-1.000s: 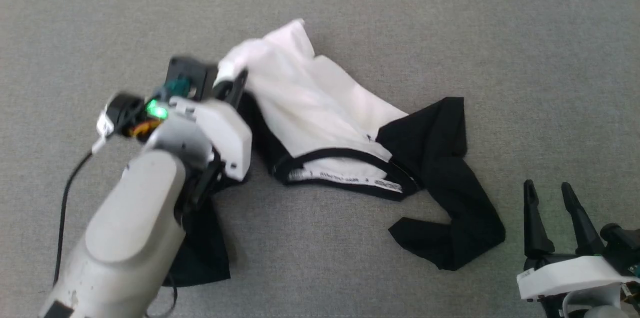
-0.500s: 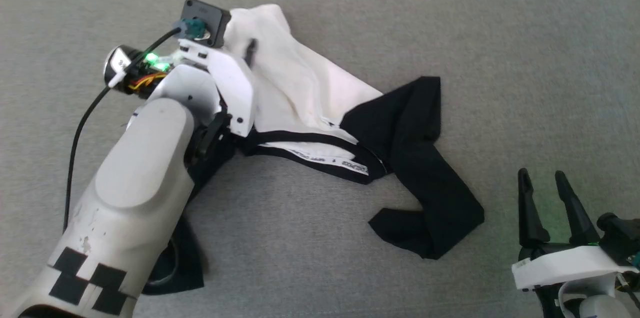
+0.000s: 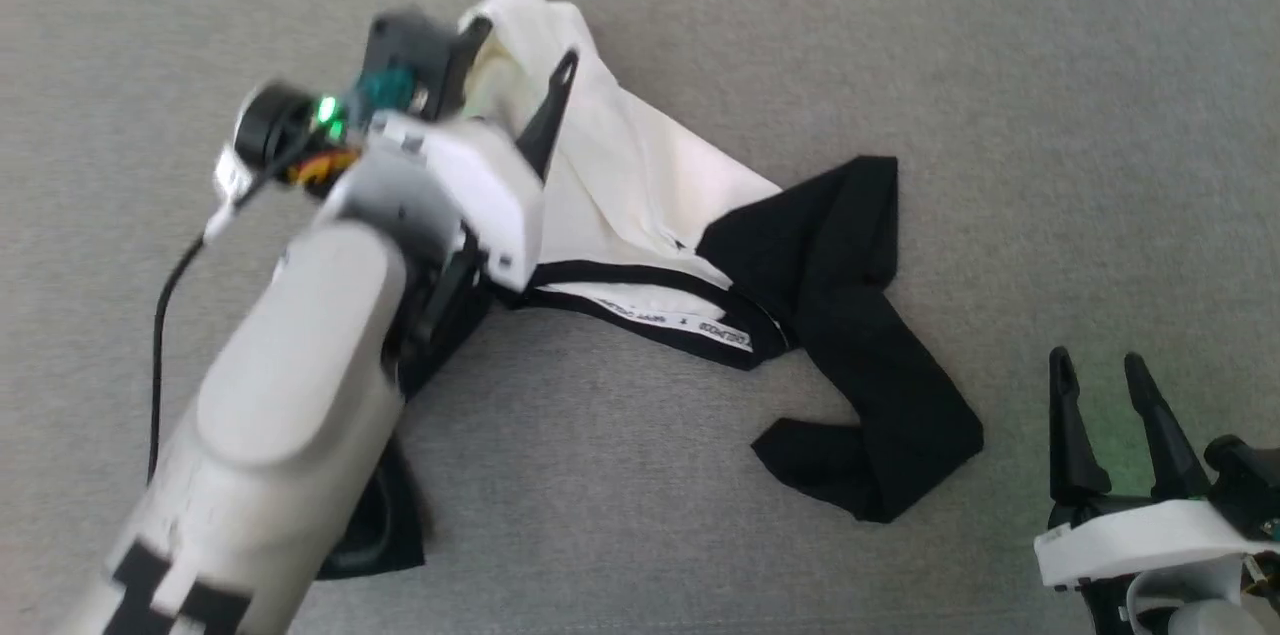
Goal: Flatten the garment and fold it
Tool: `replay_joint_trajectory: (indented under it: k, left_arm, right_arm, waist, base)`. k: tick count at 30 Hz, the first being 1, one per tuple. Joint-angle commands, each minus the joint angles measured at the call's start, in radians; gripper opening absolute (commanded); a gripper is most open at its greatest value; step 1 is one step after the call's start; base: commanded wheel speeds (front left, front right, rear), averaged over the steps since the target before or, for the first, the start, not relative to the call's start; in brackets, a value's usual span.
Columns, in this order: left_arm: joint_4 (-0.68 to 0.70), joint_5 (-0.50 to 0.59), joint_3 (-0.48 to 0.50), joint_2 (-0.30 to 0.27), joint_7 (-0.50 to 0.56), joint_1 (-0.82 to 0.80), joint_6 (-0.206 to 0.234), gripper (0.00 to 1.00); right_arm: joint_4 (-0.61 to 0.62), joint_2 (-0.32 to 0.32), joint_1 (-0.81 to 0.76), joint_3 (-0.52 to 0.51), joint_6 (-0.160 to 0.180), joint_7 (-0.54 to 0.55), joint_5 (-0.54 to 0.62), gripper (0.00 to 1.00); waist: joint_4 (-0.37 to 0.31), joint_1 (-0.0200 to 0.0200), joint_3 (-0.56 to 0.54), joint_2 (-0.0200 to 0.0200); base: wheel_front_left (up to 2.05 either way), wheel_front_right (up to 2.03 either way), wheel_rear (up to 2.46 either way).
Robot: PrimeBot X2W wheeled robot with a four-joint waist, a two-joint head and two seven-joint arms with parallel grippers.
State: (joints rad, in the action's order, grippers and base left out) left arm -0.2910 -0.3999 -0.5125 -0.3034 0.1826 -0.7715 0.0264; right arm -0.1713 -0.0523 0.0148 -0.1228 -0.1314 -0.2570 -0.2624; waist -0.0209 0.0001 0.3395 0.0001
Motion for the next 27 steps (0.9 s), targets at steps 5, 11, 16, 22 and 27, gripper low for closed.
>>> replay_joint_trajectory:
  k: [5,11,16,22,27]
  left_arm:
    - [0.166,-0.037,0.043,-0.065,-0.012,0.198,0.069,1.00]
    - [0.355,-0.045,0.119,-0.105,-0.119,0.432,0.184,1.00]
    - [0.444,-0.045,0.180,-0.089,-0.312,0.610,0.250,1.00]
    - [0.457,-0.060,0.233,-0.035,-0.429,0.767,0.287,1.00]
    - [0.432,-0.040,0.250,0.016,-0.443,0.871,0.280,1.00]
  right_arm:
    - [-0.011,0.002,-0.023,0.001,0.001,-0.005,0.008,1.00]
    - [-0.024,0.002,-0.044,0.012,0.001,-0.005,0.002,1.00]
    - [-0.019,0.002,-0.054,0.017,0.001,-0.005,0.001,1.00]
    - [-0.012,0.002,-0.061,0.018,0.001,-0.005,0.002,1.00]
    - [-0.006,0.002,-0.070,0.013,0.001,-0.005,0.003,1.00]
  waist:
    - [0.081,-0.0001,-0.104,-0.0001]
    - [0.094,-0.0001,-0.152,-0.0001]
    - [0.089,-0.0001,-0.177,-0.0001]
    - [0.077,-0.0001,-0.193,-0.0001]
    - [0.077,-0.0001,-0.203,-0.0001]
  base:
    - [0.00,0.00,0.00]
    - [0.00,0.00,0.00]
    - [0.00,0.00,0.00]
    - [0.00,0.00,0.00]
    - [0.00,0.00,0.00]
